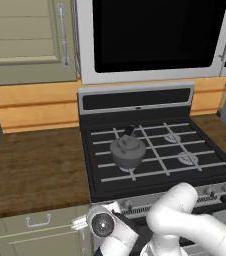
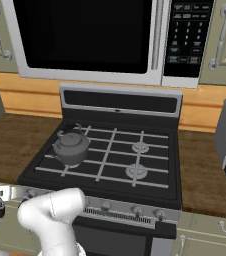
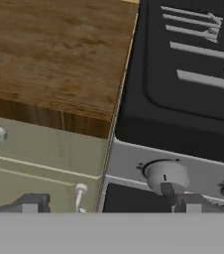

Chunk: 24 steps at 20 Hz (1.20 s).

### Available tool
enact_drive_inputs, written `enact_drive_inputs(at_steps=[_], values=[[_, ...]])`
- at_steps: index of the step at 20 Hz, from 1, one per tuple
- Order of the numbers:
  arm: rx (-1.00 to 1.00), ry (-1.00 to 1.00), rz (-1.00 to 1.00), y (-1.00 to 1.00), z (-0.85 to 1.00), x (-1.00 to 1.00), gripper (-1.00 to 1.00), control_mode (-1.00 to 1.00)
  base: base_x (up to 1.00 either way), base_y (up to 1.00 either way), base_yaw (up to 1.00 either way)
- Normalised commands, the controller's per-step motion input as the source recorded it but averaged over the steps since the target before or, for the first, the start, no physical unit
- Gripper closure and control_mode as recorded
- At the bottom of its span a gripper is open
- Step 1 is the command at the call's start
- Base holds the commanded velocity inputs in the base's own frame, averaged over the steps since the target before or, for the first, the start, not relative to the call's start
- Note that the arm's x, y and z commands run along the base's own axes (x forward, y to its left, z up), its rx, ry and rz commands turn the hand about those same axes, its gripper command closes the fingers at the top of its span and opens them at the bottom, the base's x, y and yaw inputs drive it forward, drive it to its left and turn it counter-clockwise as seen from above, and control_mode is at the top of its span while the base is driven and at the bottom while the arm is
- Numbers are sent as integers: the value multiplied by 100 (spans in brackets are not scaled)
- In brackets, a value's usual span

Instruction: Turn off the front left burner of the stove.

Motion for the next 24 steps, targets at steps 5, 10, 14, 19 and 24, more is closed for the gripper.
enact_drive_inputs(at_steps=[5,10,14,19,24], values=[[0,-58,-4,0,-55,-27,-100,-100,0,0,0],[-1,-41,-2,0,-27,-8,-100,-100,0,0,0],[-8,-11,0,0,-8,1,-100,-100,0,0,0],[-18,-21,0,0,0,2,-100,-100,0,0,0],[-7,-6,0,0,-2,31,-100,-100,0,0,0]])
